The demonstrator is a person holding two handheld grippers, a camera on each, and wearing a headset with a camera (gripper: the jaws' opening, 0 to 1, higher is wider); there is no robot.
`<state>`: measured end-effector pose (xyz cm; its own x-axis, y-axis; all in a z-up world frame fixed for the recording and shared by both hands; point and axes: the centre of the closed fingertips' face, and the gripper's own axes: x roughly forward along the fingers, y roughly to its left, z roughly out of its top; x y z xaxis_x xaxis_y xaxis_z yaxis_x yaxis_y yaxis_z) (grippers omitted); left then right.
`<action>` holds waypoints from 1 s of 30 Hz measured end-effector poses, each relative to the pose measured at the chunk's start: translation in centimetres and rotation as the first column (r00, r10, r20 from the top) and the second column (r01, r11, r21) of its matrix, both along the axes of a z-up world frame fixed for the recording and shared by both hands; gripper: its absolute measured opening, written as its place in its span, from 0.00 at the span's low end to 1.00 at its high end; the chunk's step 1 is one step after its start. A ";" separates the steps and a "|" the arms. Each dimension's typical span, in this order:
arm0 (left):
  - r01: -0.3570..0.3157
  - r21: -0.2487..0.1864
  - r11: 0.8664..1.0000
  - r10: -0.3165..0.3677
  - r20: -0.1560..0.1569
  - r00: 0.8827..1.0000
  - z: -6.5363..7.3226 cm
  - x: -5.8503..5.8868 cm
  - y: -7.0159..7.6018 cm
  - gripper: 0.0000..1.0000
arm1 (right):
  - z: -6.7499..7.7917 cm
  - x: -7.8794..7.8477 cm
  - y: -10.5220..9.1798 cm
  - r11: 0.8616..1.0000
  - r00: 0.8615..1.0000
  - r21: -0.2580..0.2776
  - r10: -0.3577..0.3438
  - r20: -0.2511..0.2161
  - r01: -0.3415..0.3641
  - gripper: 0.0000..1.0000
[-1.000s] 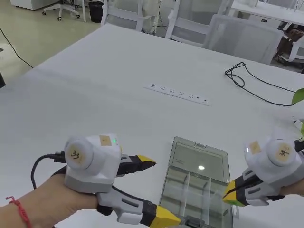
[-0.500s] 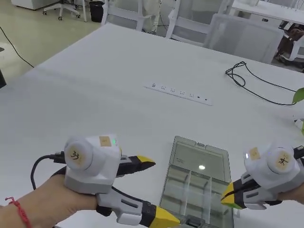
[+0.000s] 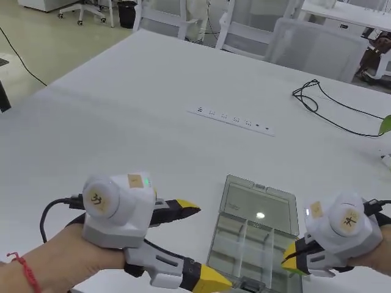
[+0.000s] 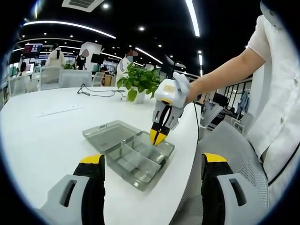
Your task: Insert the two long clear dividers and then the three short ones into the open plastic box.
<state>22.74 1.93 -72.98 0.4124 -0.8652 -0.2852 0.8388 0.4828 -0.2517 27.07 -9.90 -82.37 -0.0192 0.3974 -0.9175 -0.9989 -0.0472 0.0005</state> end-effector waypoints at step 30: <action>0.010 0.045 0.999 -0.011 0.015 1.000 -0.4 0.0 1.0 0.97 | 6.0 1.0 -3.1 0.938 0.959 0.212 -0.283 0.018 0.273 0.36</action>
